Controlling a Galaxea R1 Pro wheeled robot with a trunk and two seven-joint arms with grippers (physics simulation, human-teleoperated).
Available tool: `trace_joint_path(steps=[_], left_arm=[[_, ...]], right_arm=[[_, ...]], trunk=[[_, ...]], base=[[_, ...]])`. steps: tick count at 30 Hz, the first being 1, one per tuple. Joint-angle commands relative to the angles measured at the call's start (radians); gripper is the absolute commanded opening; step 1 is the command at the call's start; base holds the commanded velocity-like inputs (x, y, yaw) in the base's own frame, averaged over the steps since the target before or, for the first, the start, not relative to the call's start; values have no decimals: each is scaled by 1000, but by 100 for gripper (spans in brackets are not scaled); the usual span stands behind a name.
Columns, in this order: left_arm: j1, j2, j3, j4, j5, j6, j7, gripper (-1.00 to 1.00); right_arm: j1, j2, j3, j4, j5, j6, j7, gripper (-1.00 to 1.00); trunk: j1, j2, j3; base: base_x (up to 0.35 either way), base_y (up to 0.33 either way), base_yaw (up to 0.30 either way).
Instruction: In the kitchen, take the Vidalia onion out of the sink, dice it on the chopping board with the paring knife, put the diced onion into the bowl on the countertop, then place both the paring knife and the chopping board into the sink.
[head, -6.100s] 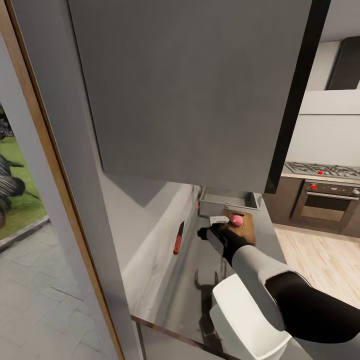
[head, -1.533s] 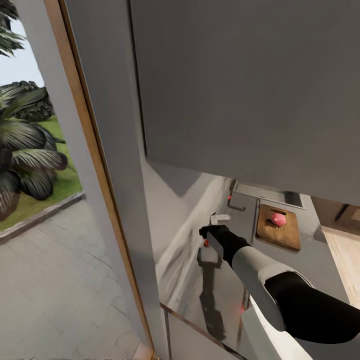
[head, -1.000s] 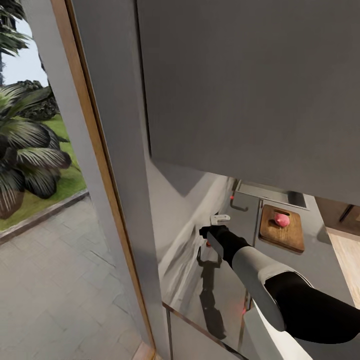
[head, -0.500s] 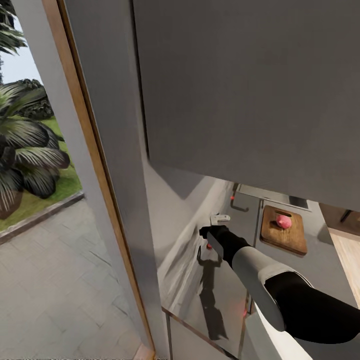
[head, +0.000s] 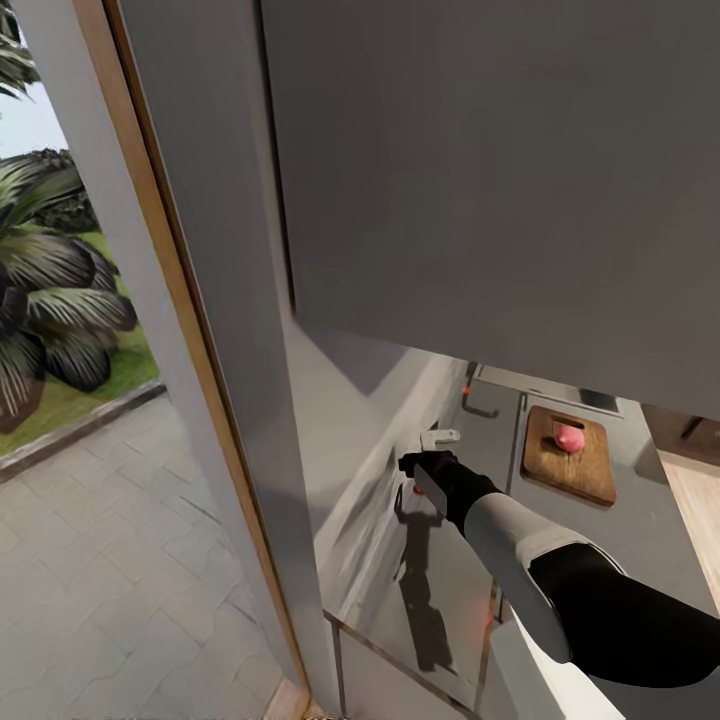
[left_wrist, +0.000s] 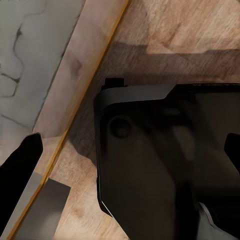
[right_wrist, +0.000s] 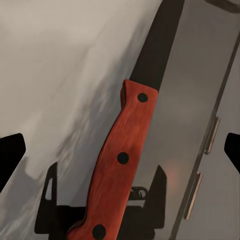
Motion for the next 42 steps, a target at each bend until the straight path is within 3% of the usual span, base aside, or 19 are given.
trace_joint_path(steps=[1,42], left_arm=[[-2,0,-7,4,18,-6,2,100],[-2,2,-8,4,18,-6,2,100]], right_arm=[[-1,0,7,-1,-8,5,-6,100],[3,0,5,-1,-14,5,-4,100]], trunk=[[1,-2,-3],[1,-2,-64]], base=[[0,0,0],[0,0,0]])
